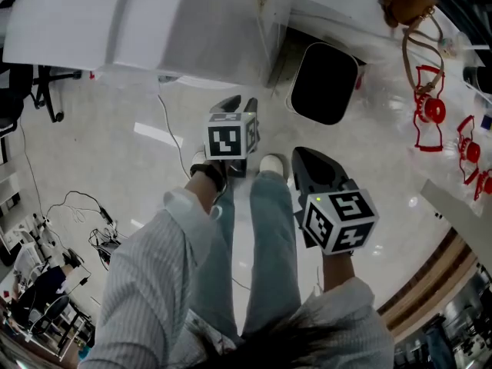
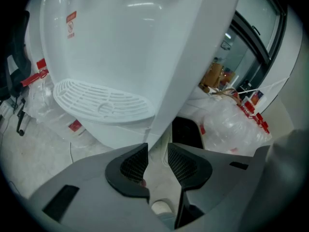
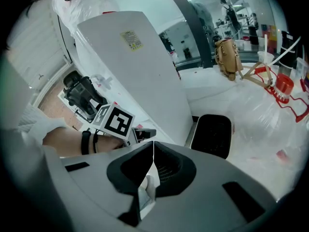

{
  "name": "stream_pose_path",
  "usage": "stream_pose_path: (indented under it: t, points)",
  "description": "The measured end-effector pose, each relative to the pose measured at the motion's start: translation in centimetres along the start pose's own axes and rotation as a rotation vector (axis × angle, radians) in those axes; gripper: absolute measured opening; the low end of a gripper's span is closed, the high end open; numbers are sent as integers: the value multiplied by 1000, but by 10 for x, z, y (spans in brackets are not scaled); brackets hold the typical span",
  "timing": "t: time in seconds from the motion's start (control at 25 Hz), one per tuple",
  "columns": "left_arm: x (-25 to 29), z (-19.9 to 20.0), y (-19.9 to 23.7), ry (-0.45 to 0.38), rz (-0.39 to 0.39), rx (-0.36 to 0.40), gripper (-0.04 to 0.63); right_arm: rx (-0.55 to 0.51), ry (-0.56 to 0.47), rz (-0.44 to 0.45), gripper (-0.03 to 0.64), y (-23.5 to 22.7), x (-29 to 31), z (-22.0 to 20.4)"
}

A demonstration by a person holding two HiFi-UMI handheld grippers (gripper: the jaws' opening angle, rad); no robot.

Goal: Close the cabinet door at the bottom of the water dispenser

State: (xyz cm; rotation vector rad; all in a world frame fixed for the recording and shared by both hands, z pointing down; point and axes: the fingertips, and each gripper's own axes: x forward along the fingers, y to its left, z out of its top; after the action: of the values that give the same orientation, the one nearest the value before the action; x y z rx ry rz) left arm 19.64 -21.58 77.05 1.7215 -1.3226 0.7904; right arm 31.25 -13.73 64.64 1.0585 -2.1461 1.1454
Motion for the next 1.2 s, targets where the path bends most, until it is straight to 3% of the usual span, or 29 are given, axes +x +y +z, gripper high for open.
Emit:
stream_pose_path:
  t: [0.24, 0.36, 0.52, 0.68, 0.88, 1.2]
  points:
    - [-73, 11, -25, -37, -71, 42, 126, -49, -64, -28, 15, 36, -29, 28]
    - [-126, 25, -38, -78, -153, 56, 124, -68, -84, -42, 14, 64, -48, 41]
    - [-202, 62, -34, -141, -229, 154, 109, -100, -155, -45, 15, 117, -72, 76]
    - [-287, 104, -22, -198, -292, 180, 89, -148, -247, -33, 14, 184, -100, 123]
    - [-396, 162, -13, -342, -357, 230, 19, -249, -361, -3, 15, 275, -133, 185]
    - [-549, 199, -4, -550, -426, 372, 11, -418, -532, 59, 14, 406, -187, 247]
